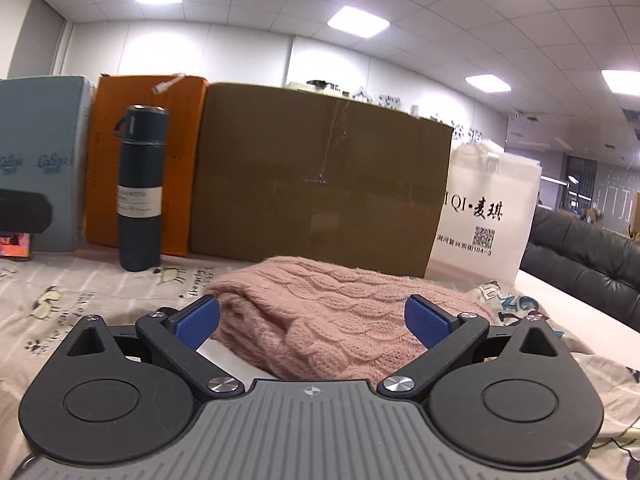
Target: Fold clothes
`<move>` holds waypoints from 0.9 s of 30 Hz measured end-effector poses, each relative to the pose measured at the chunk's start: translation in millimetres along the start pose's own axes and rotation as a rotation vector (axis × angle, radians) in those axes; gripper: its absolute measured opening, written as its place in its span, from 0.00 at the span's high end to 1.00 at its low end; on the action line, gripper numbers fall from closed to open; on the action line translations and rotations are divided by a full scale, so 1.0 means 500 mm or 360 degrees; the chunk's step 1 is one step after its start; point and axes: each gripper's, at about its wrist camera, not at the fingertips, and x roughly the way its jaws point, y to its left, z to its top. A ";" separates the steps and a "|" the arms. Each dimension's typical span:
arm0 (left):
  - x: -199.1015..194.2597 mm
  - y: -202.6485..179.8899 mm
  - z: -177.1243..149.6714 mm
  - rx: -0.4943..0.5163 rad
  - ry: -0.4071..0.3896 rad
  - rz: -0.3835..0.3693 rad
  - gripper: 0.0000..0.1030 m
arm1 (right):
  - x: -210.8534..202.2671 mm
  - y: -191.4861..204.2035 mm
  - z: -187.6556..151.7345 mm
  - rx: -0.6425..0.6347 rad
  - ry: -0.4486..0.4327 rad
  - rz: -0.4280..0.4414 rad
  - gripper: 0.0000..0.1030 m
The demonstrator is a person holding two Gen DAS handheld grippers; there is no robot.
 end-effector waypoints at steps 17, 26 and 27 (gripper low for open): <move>0.139 -0.021 -0.033 -0.0091 0.0159 -0.0044 0.05 | 0.089 -0.100 -0.005 0.0450 0.0094 0.0082 0.82; 0.219 -0.114 -0.049 0.0168 0.0205 -0.0109 0.05 | -0.009 -0.266 -0.039 0.1144 -0.0333 -0.0221 0.82; 0.233 -0.133 -0.055 0.0213 0.0246 -0.0119 0.05 | -0.013 -0.275 -0.046 0.1198 -0.0363 -0.0209 0.82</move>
